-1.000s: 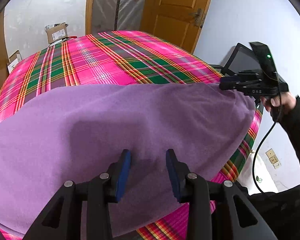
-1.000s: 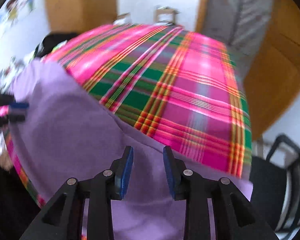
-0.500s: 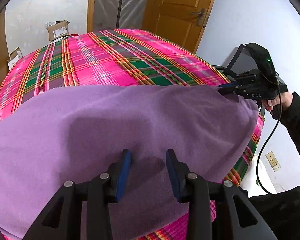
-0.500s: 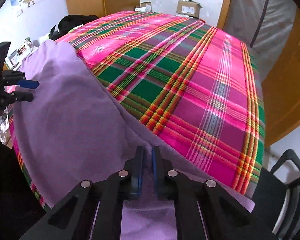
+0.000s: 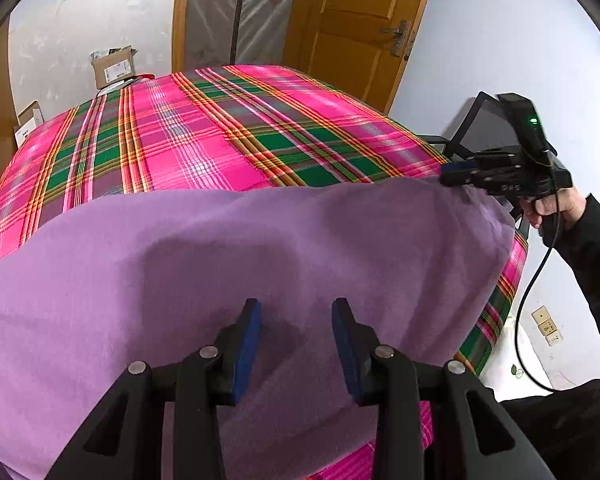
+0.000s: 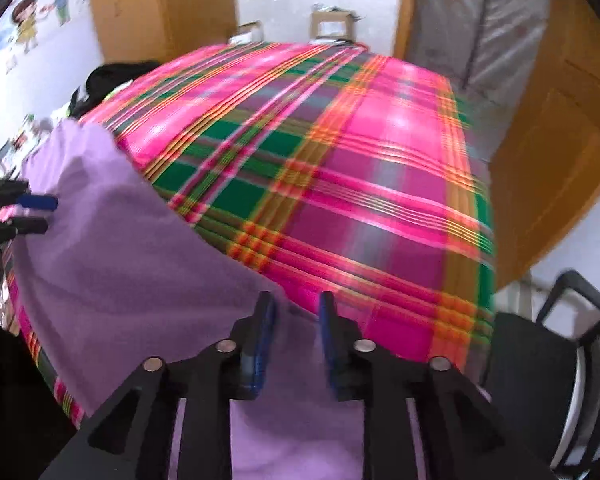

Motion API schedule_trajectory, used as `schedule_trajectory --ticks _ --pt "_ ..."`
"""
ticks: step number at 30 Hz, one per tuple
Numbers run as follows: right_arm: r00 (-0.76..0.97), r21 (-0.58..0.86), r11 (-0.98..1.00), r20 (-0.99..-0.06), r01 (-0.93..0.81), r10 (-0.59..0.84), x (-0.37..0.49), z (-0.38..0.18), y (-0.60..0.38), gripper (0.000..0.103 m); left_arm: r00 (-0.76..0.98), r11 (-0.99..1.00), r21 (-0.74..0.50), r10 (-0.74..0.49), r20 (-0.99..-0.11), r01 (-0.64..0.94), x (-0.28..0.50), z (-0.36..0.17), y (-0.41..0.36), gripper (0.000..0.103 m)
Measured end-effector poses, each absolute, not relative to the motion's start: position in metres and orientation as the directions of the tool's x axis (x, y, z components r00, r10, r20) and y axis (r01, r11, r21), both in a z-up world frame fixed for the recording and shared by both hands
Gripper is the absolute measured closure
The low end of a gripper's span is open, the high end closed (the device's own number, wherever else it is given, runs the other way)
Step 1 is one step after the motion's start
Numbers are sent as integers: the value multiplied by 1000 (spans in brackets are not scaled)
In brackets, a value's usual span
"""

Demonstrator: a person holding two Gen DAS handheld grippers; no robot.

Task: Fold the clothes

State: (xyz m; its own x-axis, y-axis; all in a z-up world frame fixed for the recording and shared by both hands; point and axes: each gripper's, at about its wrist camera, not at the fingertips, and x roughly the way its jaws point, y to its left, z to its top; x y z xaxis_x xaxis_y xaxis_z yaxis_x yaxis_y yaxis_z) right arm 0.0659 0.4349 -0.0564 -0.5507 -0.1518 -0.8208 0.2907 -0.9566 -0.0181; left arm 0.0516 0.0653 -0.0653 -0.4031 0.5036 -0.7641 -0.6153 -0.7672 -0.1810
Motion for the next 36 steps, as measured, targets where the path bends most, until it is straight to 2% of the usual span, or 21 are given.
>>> schedule_trajectory --ticks 6,10,15,18,20,22,24,25,26,31,34,36 --pt "-547 -41 -990 -836 133 -39 90 -69 471 75 -358 -713 -197 546 -757 -672 58 -66 84 66" --pt "-547 -58 -987 -827 -151 132 113 -69 527 74 -329 -689 -198 553 -766 -697 63 -71 96 66" --pt "-593 89 -950 -798 -299 112 155 -64 560 72 -316 -685 -208 556 -769 -699 66 -77 97 66" --pt "-602 242 -903 -798 -355 23 163 -77 575 72 -315 -684 -205 554 -771 -700 65 -78 98 66" --pt "-608 328 -874 -793 -359 -49 159 -85 575 72 -315 -683 -201 552 -772 -702 65 -77 99 66" --pt "-618 353 -871 -783 -341 -76 154 -89 568 72 -316 -684 -202 552 -772 -701 65 -77 99 66" --pt "-632 368 -876 -769 -311 -99 154 -88 565 92 -318 -687 -205 552 -771 -697 65 -77 98 66" --pt "-637 371 -878 -764 -303 -102 156 -88 564 100 -319 -689 -207 552 -770 -694 65 -77 97 66" --pt "-643 373 -879 -759 -296 -106 157 -87 563 103 -321 -691 -207 552 -769 -693 66 -77 97 66" --pt "-556 219 -874 -829 -434 68 172 -93 570 103 -330 -700 -217 557 -762 -680 68 -75 91 66" --pt "-597 225 -896 -800 -383 54 167 -78 552 97 -330 -700 -223 561 -759 -678 67 -73 90 66" --pt "-629 225 -931 -777 -286 5 151 -66 522 92 -317 -685 -224 569 -759 -693 70 -73 95 66"
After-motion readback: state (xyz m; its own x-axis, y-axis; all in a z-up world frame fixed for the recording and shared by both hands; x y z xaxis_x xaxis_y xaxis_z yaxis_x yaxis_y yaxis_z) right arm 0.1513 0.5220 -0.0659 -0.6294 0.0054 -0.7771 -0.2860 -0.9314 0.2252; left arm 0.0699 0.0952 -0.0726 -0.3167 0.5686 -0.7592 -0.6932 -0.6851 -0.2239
